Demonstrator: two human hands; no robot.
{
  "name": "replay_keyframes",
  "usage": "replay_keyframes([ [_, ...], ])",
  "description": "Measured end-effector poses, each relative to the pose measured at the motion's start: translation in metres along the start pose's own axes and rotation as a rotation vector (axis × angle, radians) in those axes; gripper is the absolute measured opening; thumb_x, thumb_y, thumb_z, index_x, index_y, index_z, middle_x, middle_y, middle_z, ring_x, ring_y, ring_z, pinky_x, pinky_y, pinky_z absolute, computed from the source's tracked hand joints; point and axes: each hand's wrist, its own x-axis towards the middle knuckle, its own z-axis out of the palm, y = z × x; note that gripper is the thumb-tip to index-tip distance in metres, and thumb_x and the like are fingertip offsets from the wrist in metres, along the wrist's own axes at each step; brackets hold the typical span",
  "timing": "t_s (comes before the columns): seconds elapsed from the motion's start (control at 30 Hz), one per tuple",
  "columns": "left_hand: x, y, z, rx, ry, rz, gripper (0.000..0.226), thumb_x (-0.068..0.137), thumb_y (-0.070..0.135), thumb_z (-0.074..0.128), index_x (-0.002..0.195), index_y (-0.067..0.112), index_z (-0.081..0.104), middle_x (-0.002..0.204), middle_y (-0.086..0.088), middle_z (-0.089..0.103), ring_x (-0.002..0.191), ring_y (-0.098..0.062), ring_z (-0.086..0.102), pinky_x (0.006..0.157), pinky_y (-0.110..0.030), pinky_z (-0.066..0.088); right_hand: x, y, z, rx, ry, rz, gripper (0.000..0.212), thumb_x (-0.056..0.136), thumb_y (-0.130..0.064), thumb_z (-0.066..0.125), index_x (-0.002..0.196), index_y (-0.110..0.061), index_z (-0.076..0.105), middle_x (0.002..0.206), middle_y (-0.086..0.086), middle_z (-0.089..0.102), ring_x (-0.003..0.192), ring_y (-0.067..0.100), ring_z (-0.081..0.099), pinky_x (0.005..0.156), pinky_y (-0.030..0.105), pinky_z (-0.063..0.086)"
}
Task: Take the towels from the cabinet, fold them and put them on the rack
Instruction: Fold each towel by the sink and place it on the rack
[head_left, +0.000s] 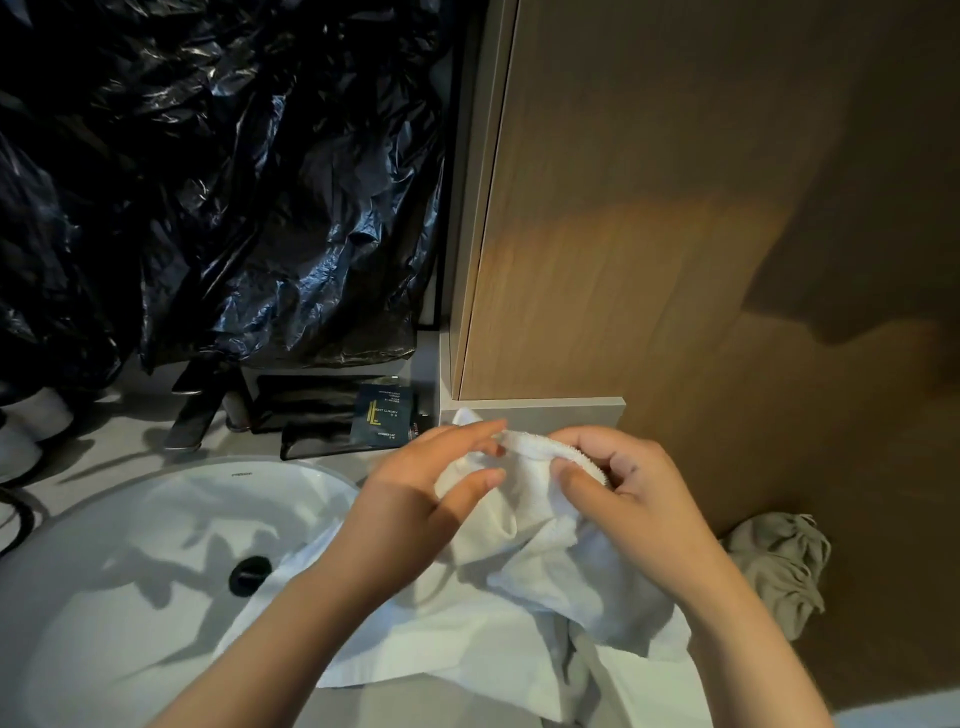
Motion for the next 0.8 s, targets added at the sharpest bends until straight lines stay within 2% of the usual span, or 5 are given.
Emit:
replay_keyframes([
  [0.17, 0.01, -0.002, 0.012, -0.017, -0.046, 0.041, 0.02, 0.088, 0.029, 0.061, 0.107, 0.031, 0.069, 0.121, 0.022, 0.055, 0.115, 0.005, 0.051, 0.095, -0.006, 0.033, -0.005, 0.003, -0.005, 0.033, -0.015, 0.012, 0.024, 0.09, -0.015, 0.054, 0.094, -0.025, 0.075, 0.078, -0.002, 0.07, 0.067, 0.012, 0.058, 0.06, 0.019, 0.044],
  [0.3, 0.015, -0.001, 0.01, -0.032, -0.121, 0.016, 0.022, 0.086, 0.047, 0.053, 0.076, 0.03, 0.064, 0.081, 0.015, 0.063, 0.078, -0.002, 0.058, 0.07, -0.012, 0.04, -0.009, 0.011, -0.006, -0.023, 0.127, 0.008, 0.023, 0.083, -0.015, 0.063, 0.093, -0.034, 0.072, 0.085, -0.009, 0.071, 0.075, 0.006, 0.064, 0.064, 0.014, 0.048],
  [0.5, 0.014, -0.005, 0.01, 0.027, 0.011, -0.124, 0.026, 0.083, 0.049, 0.054, 0.067, 0.03, 0.062, 0.067, 0.008, 0.061, 0.066, -0.008, 0.055, 0.059, -0.014, 0.037, -0.014, 0.038, -0.014, -0.58, 0.096, 0.122, 0.036, 0.083, -0.023, 0.067, 0.108, -0.042, 0.051, 0.101, -0.026, 0.057, 0.093, -0.002, 0.055, 0.08, 0.024, 0.05],
  [0.63, 0.015, -0.008, 0.012, 0.069, 0.126, -0.217, 0.025, 0.081, 0.051, 0.051, 0.062, 0.035, 0.056, 0.064, 0.002, 0.062, 0.065, -0.011, 0.054, 0.062, -0.024, 0.04, -0.023, 0.048, -0.008, -0.448, 0.196, 0.155, 0.025, 0.087, -0.018, 0.067, 0.098, -0.039, 0.058, 0.089, -0.018, 0.063, 0.08, 0.001, 0.061, 0.065, 0.012, 0.046],
  [0.8, 0.019, -0.006, 0.016, -0.015, 0.185, -0.248, 0.028, 0.082, 0.045, 0.053, 0.061, 0.027, 0.059, 0.057, 0.005, 0.056, 0.06, -0.009, 0.052, 0.055, -0.017, 0.036, -0.03, 0.048, 0.015, -0.311, 0.164, 0.19, 0.018, 0.081, -0.05, 0.066, 0.094, -0.039, 0.064, 0.088, -0.02, 0.067, 0.081, 0.002, 0.064, 0.069, 0.015, 0.052],
])
